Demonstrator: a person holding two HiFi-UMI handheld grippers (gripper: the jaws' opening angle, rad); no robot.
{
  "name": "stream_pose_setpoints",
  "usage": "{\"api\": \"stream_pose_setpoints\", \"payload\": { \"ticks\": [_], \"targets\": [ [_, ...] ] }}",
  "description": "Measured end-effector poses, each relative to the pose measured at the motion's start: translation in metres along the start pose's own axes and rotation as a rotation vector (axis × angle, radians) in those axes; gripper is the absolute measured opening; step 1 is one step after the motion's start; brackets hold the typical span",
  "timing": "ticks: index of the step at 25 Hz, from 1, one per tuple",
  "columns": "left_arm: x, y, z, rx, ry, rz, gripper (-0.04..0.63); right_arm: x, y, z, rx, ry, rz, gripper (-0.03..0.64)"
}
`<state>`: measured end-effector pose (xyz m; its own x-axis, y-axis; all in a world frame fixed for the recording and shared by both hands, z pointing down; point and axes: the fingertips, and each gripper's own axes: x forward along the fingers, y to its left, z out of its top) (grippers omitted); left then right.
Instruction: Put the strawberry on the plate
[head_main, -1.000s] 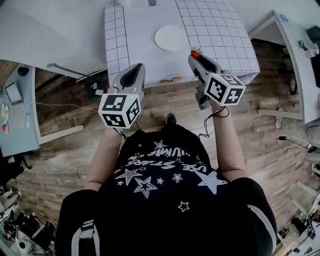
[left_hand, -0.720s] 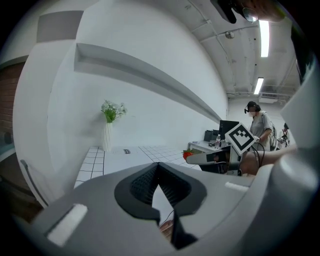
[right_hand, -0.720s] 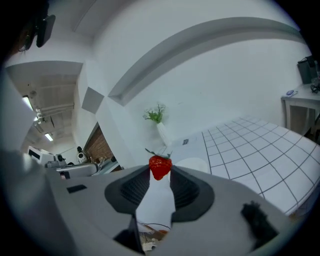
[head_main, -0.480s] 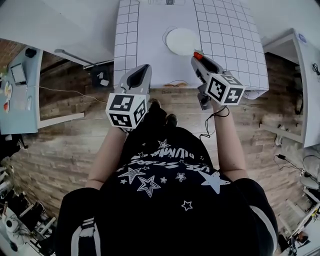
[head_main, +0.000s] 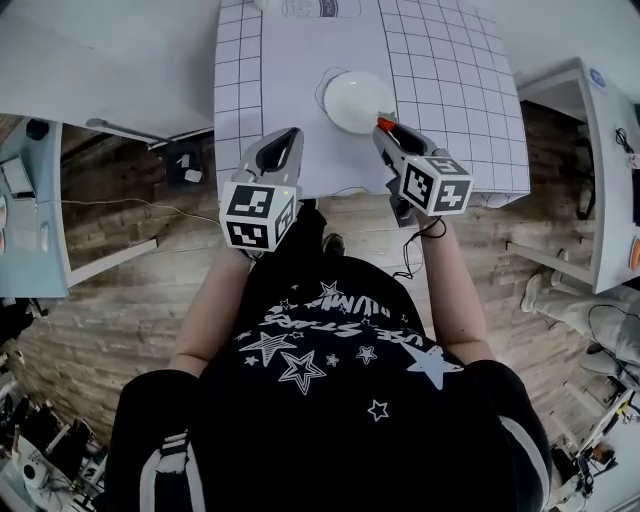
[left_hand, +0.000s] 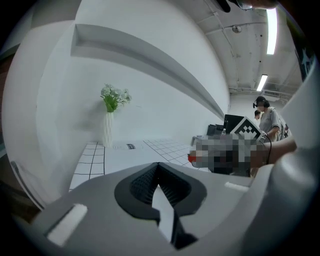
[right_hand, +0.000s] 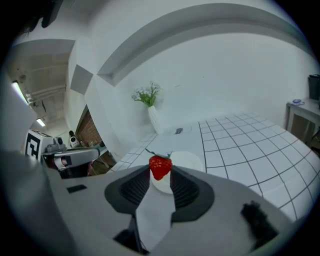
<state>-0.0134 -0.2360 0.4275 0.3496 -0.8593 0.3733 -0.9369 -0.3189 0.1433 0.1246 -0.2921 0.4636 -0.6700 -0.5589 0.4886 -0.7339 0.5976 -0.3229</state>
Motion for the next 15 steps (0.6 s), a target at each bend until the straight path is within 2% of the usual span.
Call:
{"api": "stream_pose_setpoints", "payload": {
  "ticks": [5,15],
  "targets": [
    [0.002,-0.002,-0.018,-0.002,0.033,-0.013,0.009,0.006,0.000,-0.026,-0.016,0.062,-0.028,0.133],
    [0.056,0.029,-0.022,-0.024,0.095,-0.043,0.009,0.063,-0.018,-0.041,-0.118,0.242,-0.052,0.135]
  ]
}}
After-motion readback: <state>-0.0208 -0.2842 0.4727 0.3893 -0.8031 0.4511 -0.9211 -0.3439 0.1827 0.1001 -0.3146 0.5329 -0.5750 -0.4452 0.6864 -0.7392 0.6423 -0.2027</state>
